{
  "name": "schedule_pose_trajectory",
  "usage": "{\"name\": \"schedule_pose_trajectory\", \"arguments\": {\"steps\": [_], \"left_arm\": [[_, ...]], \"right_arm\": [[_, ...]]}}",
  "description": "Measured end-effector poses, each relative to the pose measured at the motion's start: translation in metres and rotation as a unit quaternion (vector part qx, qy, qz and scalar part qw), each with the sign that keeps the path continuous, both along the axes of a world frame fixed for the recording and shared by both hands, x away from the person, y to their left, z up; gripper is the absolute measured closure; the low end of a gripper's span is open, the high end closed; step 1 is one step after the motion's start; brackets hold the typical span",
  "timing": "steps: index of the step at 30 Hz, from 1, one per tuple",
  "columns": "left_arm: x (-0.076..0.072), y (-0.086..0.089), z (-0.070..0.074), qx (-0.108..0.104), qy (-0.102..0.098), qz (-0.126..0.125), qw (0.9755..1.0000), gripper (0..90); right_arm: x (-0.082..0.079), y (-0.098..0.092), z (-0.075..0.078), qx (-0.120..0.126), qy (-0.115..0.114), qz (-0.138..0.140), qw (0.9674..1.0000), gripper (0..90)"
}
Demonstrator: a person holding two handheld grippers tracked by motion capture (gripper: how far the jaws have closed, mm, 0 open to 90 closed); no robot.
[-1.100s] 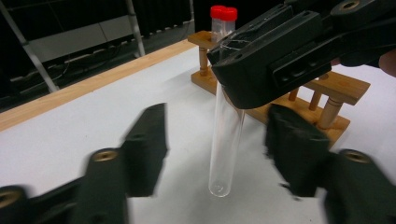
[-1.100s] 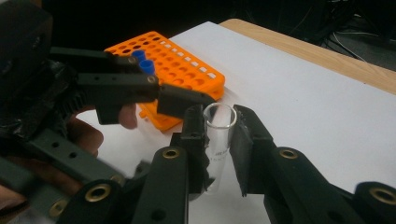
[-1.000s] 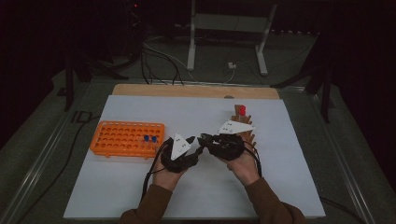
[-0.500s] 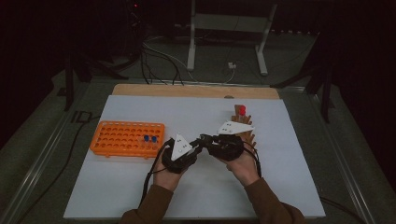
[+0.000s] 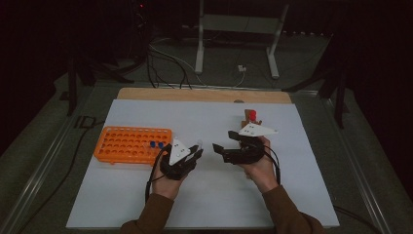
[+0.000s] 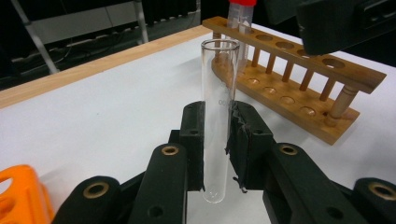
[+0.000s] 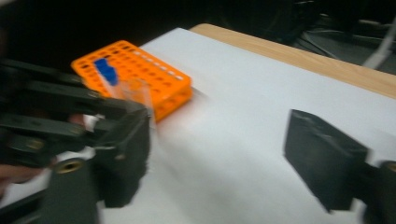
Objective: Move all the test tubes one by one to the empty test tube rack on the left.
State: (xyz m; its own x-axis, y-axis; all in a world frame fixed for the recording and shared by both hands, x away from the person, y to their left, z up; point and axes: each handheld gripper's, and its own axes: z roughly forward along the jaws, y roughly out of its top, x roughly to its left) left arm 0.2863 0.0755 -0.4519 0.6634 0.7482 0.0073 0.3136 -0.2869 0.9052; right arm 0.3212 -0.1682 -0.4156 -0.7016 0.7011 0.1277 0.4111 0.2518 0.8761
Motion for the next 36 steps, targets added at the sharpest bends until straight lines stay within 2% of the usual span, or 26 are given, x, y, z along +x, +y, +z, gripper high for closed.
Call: {"name": "schedule_pose_trajectory", "arguments": {"steps": [4, 9, 18, 28, 36], "left_arm": [[-0.001, 0.006, 0.002, -0.004, -0.002, 0.005, 1.0, 76.3], [-0.004, 0.014, 0.003, -0.006, -0.002, 0.008, 0.9999, 76.3], [-0.007, 0.03, 0.004, -0.01, -0.002, 0.021, 0.9997, 76.3], [-0.012, 0.052, 0.007, -0.015, -0.002, 0.035, 0.9993, 76.2], [-0.014, 0.073, 0.011, -0.021, -0.005, 0.056, 0.9982, 76.2]], "right_arm": [[0.003, -0.008, -0.007, -0.008, 0.005, -0.022, 0.9997, 10.4], [0.004, -0.016, -0.012, -0.02, 0.003, -0.036, 0.9991, 2.3], [0.002, -0.027, -0.014, -0.036, -0.011, -0.056, 0.9977, 0.2], [0.0, -0.038, -0.017, -0.038, -0.011, -0.069, 0.9968, 0.2], [-0.001, -0.049, -0.019, -0.04, -0.014, -0.084, 0.9956, 0.3]]}}
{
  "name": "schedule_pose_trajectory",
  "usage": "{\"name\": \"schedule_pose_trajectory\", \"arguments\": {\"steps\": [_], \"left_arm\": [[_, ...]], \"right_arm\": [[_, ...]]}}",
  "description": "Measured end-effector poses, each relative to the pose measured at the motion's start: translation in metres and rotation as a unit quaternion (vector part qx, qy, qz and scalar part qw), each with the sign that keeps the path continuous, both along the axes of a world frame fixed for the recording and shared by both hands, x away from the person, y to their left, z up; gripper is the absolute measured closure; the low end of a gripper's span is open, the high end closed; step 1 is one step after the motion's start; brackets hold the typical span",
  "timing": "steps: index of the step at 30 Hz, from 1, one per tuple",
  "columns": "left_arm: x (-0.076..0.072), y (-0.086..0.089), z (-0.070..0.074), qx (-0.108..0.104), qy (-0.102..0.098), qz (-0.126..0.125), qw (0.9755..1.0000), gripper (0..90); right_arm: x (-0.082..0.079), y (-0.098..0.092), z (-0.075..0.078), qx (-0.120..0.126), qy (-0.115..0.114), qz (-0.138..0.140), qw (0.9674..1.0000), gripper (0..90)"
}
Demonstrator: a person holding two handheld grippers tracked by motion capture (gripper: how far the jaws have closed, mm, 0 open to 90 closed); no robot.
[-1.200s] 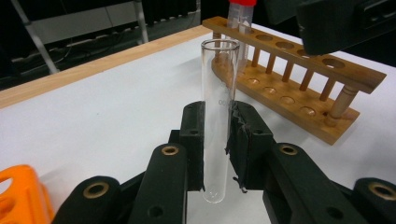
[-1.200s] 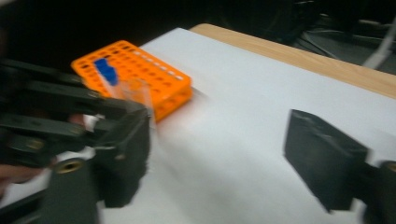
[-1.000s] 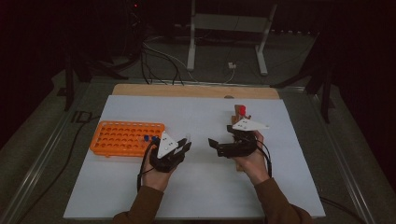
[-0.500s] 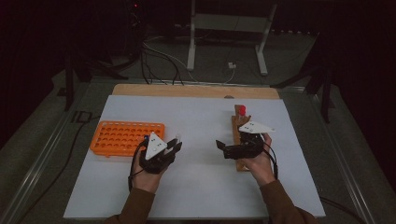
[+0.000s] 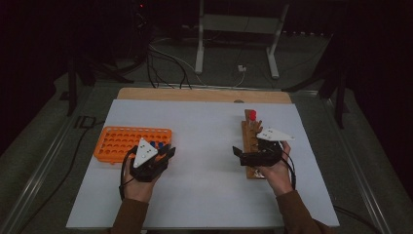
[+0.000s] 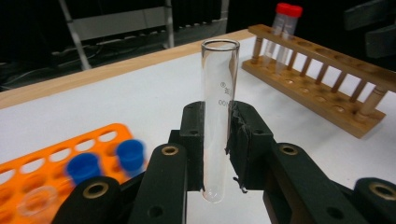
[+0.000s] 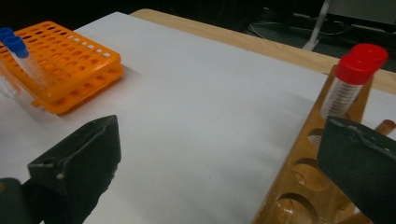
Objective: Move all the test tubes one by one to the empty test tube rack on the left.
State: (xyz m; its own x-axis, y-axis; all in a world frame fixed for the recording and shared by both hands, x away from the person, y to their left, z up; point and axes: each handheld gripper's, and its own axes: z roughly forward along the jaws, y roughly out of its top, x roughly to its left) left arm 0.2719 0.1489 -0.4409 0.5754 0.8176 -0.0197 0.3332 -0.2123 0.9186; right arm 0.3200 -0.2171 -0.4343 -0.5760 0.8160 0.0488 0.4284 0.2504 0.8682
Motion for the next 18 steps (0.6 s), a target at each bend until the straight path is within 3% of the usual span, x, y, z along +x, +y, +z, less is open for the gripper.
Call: {"name": "schedule_pose_trajectory", "arguments": {"steps": [18], "left_arm": [[-0.007, 0.048, -0.002, -0.002, -0.005, 0.071, 0.9974, 76.2]], "right_arm": [[-0.007, -0.026, -0.005, 0.009, 0.0, -0.031, 0.9995, 0.2]]}}
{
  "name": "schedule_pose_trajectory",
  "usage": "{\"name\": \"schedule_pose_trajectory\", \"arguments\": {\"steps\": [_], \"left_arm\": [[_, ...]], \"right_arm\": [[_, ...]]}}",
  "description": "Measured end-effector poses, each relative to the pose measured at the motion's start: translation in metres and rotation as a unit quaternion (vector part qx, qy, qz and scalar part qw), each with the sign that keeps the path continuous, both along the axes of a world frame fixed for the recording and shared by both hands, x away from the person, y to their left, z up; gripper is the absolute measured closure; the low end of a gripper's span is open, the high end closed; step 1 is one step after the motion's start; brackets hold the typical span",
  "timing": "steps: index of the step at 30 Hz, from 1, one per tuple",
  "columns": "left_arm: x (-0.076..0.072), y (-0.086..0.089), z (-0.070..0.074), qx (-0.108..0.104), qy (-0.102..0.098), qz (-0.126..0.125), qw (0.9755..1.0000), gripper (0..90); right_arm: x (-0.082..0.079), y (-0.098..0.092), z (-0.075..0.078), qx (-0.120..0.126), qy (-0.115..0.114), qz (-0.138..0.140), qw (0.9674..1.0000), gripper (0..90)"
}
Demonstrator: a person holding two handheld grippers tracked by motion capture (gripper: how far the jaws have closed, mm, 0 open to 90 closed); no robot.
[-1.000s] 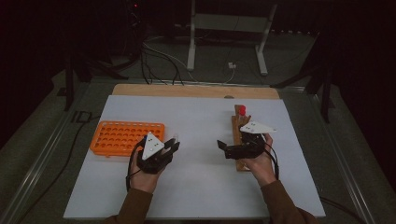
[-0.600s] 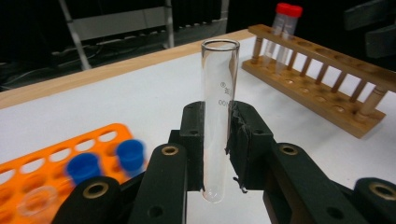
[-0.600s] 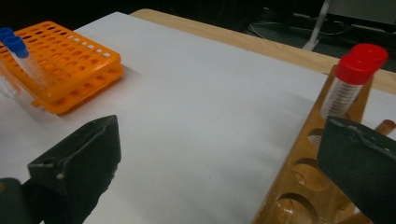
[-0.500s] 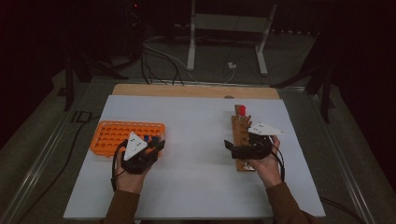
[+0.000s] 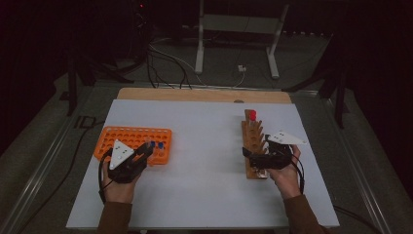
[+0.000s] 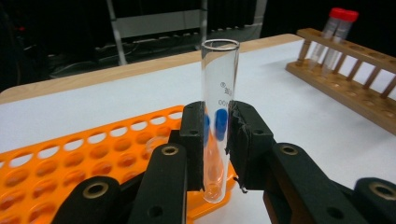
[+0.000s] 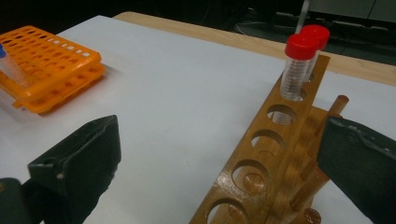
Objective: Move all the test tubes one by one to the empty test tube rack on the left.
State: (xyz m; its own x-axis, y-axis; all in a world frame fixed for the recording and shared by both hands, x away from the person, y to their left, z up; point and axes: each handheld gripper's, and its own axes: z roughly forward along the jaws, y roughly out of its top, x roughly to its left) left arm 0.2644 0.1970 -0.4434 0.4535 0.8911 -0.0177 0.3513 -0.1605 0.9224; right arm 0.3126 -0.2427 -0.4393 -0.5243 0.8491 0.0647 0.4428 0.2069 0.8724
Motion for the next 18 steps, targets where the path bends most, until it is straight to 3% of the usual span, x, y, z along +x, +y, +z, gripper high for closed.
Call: {"name": "schedule_pose_trajectory", "arguments": {"steps": [9, 18], "left_arm": [[-0.003, 0.015, -0.005, 0.01, -0.003, 0.035, 0.9993, 76.1], [0.008, 0.023, -0.018, 0.019, -0.017, 0.056, 0.9981, 76.1]], "right_arm": [[-0.002, -0.004, -0.001, 0.009, 0.0, -0.005, 1.0, 0.3], [-0.002, -0.006, -0.002, 0.01, -0.001, -0.005, 0.9999, 0.3]]}}
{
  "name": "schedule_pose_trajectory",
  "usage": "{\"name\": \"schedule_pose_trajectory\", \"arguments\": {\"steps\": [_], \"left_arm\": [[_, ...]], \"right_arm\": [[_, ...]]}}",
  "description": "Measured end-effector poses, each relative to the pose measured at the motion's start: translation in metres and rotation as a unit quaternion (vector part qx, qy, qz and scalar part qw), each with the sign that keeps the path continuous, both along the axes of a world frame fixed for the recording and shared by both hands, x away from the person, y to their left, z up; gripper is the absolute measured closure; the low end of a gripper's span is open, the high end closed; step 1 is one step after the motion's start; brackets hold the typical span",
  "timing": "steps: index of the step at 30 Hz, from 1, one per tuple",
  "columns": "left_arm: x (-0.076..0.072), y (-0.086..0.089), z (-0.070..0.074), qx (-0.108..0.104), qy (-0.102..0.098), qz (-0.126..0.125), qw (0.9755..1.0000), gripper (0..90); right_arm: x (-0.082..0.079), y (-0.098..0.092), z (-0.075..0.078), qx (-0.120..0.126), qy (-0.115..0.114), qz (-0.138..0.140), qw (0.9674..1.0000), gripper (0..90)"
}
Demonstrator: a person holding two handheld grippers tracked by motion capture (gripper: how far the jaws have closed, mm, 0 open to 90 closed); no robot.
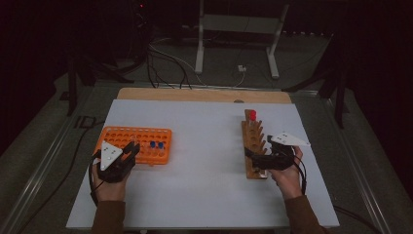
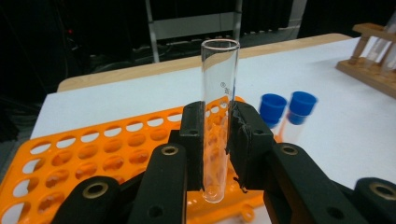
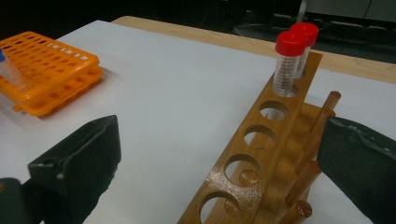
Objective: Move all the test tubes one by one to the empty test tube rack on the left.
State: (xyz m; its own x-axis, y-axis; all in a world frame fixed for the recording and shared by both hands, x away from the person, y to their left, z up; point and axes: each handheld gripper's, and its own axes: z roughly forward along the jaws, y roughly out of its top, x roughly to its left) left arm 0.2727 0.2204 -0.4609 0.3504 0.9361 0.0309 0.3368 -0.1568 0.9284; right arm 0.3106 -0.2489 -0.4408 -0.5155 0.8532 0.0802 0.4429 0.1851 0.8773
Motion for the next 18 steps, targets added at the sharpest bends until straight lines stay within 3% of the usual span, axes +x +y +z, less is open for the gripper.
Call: {"name": "schedule_pose_trajectory", "arguments": {"steps": [7, 10, 13, 18], "left_arm": [[0.01, 0.0, -0.009, 0.013, 0.003, 0.011, 0.9998, 76.1], [0.013, 0.002, -0.013, -0.003, 0.005, 0.009, 0.9999, 76.1], [0.013, 0.003, -0.013, -0.007, 0.006, 0.004, 0.9999, 76.1], [0.015, -0.001, -0.02, 0.013, 0.032, 0.0, 0.9994, 76.0]], "right_arm": [[0.0, 0.0, -0.001, 0.001, 0.0, 0.0, 1.0, 0.3], [0.0, 0.0, -0.001, 0.002, 0.001, 0.001, 1.0, 0.3], [0.0, 0.001, -0.002, 0.001, 0.002, 0.002, 1.0, 0.3], [0.0, 0.002, -0.002, 0.001, 0.002, 0.004, 1.0, 0.3]]}}
